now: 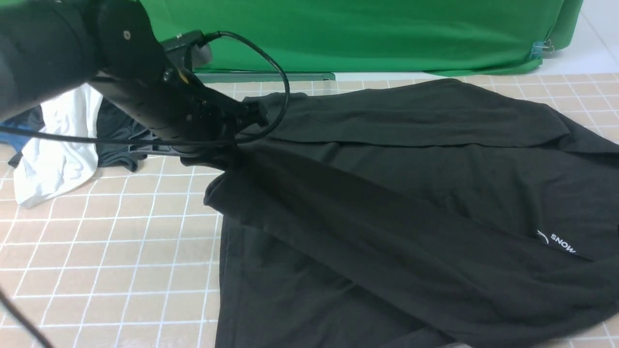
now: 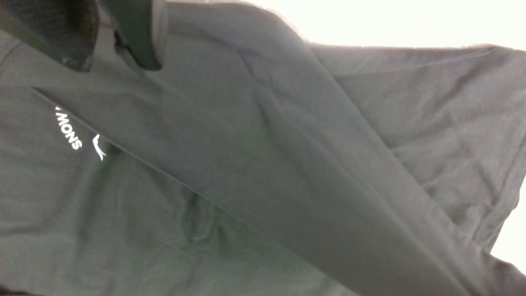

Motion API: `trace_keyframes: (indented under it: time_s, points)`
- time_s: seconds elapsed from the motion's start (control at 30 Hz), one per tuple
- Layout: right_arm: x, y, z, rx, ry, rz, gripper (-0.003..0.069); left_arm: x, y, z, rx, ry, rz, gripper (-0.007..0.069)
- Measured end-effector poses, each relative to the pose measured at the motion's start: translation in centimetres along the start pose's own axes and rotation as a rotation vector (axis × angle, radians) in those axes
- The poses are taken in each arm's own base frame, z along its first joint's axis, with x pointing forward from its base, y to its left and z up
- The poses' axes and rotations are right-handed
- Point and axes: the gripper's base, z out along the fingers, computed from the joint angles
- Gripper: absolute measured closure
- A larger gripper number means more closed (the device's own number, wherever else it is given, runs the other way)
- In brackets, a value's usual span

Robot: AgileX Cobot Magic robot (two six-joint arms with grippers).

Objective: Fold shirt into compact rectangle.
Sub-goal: 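Fold the left side of the black T-shirt inward over its body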

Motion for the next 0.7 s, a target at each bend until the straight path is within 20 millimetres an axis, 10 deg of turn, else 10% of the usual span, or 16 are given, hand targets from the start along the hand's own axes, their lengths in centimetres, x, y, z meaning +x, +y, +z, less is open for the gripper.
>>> trace_keyframes:
  time_s: [0.4, 0.7]
  points:
    - [0.0, 0.0, 0.0, 0.000, 0.000, 0.000, 0.0452, -0.6, 1.1, 7.0, -0.078, 0.139, -0.024, 0.0601]
    - [-0.1, 0.0, 0.0, 0.001, -0.010, 0.000, 0.0442, -1.1, 1.1, 7.3, -0.118, 0.179, -0.033, 0.0517]
